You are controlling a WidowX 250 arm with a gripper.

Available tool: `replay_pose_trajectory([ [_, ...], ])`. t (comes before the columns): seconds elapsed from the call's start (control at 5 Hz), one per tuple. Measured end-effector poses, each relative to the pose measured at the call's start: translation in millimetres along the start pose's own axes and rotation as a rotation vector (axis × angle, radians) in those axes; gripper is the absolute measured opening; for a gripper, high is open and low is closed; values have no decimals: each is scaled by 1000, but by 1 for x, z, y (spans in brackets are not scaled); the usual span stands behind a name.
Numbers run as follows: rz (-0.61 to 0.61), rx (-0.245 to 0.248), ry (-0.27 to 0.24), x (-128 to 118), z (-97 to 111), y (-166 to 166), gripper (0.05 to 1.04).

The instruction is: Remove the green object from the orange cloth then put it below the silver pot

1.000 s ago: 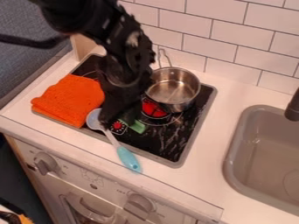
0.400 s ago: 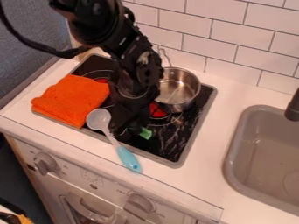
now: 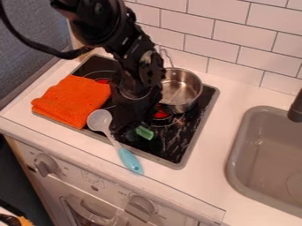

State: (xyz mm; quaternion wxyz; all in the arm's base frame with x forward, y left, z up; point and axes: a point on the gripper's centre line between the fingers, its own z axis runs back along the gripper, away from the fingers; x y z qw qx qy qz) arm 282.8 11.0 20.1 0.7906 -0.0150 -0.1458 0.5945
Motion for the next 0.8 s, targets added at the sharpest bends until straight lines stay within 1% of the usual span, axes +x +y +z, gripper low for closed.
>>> replay_pose_trajectory([
  [0.2, -31, 0, -29, 10, 25, -7, 1011],
  [0.4, -76, 13, -27, 13, 47, -6, 1007],
  [0.6, -91, 7, 5, 23, 64, -1, 1001],
  [0.8, -110, -58, 17, 33, 87, -6, 1001],
])
